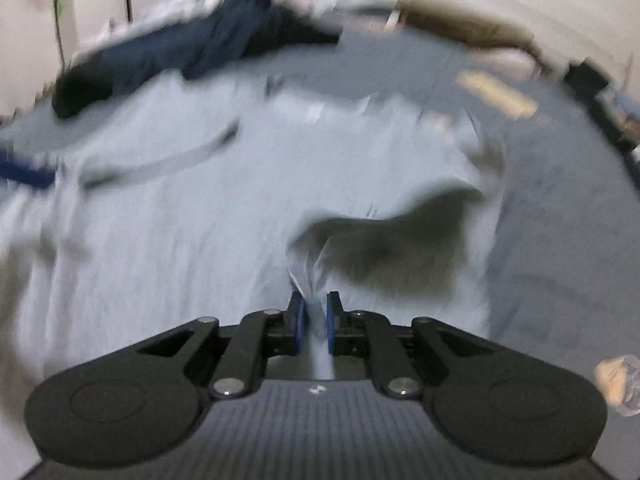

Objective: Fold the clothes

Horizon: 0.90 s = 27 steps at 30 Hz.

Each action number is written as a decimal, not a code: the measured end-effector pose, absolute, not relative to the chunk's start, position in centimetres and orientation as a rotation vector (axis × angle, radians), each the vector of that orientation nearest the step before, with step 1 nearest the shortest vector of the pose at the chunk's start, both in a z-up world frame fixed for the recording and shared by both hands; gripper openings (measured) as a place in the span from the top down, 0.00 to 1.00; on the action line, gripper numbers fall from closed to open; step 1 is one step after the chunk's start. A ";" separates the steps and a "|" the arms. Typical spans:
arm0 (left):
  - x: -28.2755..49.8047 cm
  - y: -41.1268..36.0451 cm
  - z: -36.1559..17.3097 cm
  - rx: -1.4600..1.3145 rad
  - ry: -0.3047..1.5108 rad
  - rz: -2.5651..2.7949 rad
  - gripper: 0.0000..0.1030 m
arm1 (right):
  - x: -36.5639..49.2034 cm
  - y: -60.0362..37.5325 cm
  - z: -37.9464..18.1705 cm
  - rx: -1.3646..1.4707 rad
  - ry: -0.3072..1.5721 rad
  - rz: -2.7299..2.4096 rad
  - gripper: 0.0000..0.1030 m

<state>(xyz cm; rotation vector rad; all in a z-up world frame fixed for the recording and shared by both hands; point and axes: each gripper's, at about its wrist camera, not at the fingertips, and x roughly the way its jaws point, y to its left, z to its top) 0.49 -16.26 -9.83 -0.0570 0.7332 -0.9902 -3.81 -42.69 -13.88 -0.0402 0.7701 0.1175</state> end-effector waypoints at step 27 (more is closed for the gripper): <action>0.6 -16.7 -10.2 -0.037 0.735 -0.976 0.19 | -4.0 -46.2 -14.1 0.461 0.871 0.109 0.57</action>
